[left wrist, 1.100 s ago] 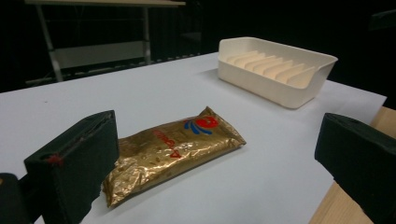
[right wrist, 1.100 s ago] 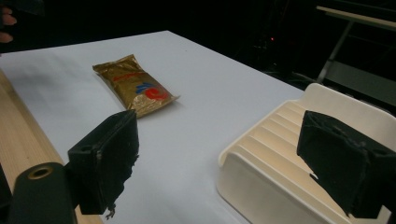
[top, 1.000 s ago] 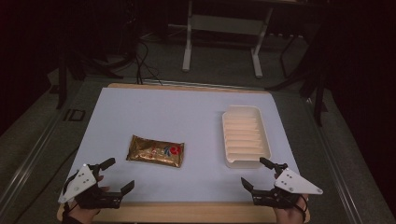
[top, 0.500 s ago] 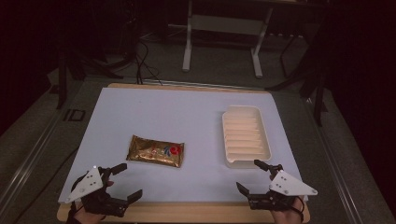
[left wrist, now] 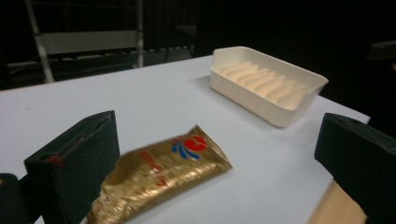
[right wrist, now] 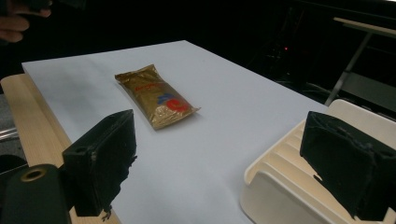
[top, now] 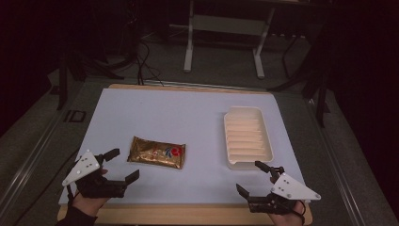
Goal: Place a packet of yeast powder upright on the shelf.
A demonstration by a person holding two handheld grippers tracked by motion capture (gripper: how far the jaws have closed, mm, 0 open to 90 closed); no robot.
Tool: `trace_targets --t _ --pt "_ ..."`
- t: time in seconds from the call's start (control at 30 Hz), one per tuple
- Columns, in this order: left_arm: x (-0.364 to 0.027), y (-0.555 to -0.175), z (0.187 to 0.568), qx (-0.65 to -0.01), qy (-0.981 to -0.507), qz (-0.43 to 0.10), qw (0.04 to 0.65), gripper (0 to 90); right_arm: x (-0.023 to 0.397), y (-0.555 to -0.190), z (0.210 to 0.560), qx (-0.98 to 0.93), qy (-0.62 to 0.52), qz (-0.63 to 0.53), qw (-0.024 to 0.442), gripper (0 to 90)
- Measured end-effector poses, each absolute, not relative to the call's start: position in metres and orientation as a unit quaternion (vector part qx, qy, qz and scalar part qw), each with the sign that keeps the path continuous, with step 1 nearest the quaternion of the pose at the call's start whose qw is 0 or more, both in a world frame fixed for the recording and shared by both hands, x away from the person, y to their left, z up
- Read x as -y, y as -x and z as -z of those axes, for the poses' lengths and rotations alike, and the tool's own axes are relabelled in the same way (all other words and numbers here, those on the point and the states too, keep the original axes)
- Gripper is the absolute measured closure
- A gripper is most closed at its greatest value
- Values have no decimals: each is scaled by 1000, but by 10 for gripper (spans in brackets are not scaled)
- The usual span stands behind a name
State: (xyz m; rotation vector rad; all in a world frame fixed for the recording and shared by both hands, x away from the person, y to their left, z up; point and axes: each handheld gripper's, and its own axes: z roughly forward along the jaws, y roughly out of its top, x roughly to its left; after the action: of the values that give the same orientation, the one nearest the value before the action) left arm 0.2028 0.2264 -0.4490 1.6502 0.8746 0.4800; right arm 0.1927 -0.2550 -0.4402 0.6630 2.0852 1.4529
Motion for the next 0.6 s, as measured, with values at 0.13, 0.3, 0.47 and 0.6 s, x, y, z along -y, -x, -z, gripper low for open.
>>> trace_targets --t 0.13,0.3,0.47,0.6 --pt "-226 -218 446 -379 -704 -213 562 15 255 -192 440 -767 -242 -537 254 106" --pt "-224 -235 446 -390 -704 -205 557 15 256 -192 439 -764 -245 -541 253 106" --pt "-225 -245 450 -398 -707 -211 545 15 255 -191 438 -763 -241 -543 252 107" --pt "-226 -253 457 -411 -708 -217 531 42 255 -191 438 -762 -240 -546 251 106"
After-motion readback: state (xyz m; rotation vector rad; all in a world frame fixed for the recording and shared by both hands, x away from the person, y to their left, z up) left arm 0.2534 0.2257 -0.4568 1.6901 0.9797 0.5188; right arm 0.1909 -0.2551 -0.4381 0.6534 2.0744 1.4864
